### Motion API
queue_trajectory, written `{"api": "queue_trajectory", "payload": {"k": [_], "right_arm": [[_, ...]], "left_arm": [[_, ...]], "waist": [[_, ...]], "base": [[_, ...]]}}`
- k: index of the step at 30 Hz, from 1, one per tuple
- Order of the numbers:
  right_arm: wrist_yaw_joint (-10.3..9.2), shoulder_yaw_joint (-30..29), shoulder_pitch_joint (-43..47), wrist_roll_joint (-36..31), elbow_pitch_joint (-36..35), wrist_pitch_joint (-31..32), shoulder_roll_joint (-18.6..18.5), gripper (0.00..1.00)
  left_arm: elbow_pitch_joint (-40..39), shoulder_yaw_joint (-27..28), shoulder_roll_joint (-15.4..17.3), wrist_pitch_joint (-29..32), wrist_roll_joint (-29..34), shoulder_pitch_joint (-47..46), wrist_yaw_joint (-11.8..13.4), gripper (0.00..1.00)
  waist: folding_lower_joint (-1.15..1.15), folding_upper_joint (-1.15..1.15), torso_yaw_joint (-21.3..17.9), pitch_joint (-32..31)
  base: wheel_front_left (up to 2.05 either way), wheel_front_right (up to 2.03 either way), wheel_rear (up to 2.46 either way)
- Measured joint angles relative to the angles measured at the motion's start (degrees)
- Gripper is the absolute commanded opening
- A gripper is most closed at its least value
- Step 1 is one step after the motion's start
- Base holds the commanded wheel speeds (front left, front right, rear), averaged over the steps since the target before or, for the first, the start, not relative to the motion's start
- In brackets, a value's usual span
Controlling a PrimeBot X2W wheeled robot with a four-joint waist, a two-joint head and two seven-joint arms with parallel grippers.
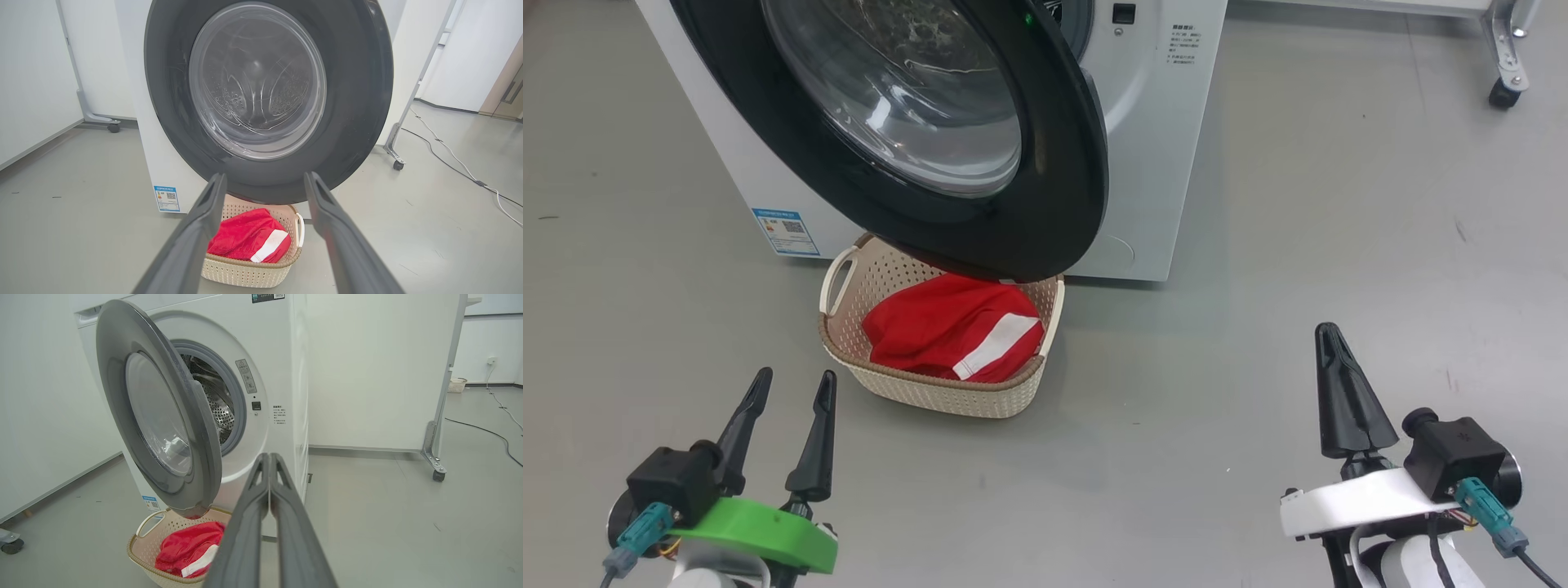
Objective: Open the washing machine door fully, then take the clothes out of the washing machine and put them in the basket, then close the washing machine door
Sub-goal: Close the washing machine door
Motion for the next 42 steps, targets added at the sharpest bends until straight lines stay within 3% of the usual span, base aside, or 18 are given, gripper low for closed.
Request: {"api": "queue_trajectory", "payload": {"k": [8, 18, 30, 42], "right_arm": [[3.13, 3.48, -5.49, -3.21, -2.08, 1.49, -2.37, 0.0], [9.1, 9.83, -16.93, -7.65, -1.7, 7.03, -5.68, 0.0], [10.54, 10.48, -30.41, -8.31, 0.85, 12.41, -7.86, 0.0], [11.04, 10.45, -39.55, -8.35, 6.15, 14.01, -10.48, 0.0]], "left_arm": [[-0.85, 0.04, -0.44, -0.05, -0.01, -0.8, -0.26, 1.0], [-2.15, -0.03, -1.74, -0.07, -0.1, -4.26, -0.76, 1.0], [-3.44, -0.14, -4.22, -0.08, -1.55, -10.73, -1.27, 1.0], [-3.44, 0.94, -6.35, -0.24, -1.62, -16.16, -1.7, 1.0]], "waist": [[0.0, 0.0, 1.46, 3.11], [0.0, 0.0, 3.86, 9.03], [0.0, 0.0, 7.92, 17.89], [0.0, 0.0, 12.07, 25.38]], "base": [[0.0, 0.0, 0.0], [0.0, 0.0, 0.0], [0.0, 0.0, 0.0], [0.0, 0.0, 0.0]]}}
